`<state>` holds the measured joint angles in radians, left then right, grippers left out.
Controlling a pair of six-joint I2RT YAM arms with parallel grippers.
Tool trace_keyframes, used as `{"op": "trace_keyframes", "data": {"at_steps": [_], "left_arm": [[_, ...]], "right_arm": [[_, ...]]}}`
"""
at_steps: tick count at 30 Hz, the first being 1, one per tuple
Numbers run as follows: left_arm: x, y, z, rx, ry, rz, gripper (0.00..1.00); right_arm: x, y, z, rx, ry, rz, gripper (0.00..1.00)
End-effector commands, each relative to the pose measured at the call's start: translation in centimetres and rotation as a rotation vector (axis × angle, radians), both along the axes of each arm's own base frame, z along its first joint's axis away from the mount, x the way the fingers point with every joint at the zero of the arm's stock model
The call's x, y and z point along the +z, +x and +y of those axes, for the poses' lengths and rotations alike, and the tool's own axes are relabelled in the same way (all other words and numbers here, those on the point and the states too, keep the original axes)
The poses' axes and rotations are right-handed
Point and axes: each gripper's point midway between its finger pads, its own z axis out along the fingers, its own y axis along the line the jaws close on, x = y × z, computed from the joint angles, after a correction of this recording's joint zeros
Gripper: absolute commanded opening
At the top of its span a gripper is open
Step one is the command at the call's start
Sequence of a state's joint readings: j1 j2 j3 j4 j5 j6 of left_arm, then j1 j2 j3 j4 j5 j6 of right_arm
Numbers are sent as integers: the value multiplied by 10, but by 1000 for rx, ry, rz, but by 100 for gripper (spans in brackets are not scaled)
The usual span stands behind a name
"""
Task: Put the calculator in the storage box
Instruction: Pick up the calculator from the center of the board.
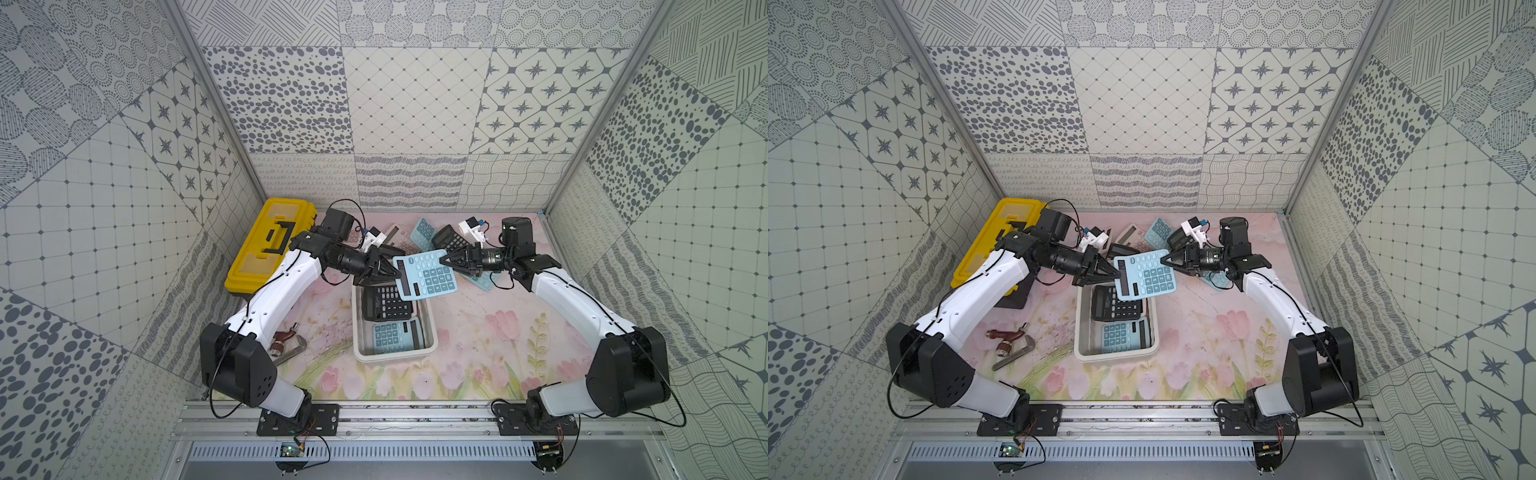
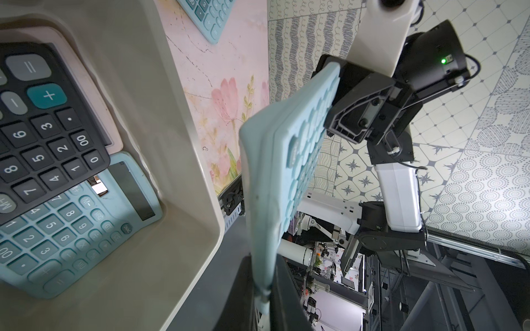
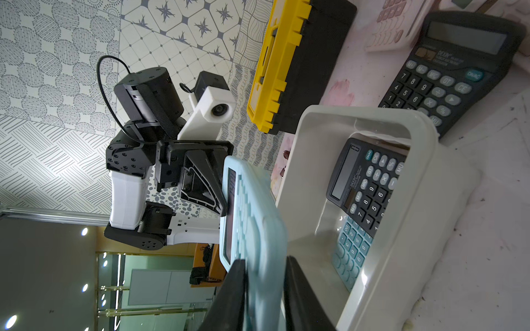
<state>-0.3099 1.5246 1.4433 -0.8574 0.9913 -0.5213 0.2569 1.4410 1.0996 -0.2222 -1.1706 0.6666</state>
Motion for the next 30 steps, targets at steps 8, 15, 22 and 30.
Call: {"op": "trace_keyframes", "data": {"at_steps": [8, 15, 22, 30], "left_arm": [[15, 5, 11, 32, -12, -94, 38], [15, 27, 55, 286, 62, -161, 92], [11, 23, 98, 499, 255, -268, 100], [-5, 14, 115, 586, 319, -269, 100]], "right_arm": [[1, -6, 6, 0, -27, -17, 0], [-7, -18, 18, -49, -127, -24, 0], [-17, -36, 40, -57, -224, 8, 0], [-34, -44, 61, -117, -361, 58, 0]]}}
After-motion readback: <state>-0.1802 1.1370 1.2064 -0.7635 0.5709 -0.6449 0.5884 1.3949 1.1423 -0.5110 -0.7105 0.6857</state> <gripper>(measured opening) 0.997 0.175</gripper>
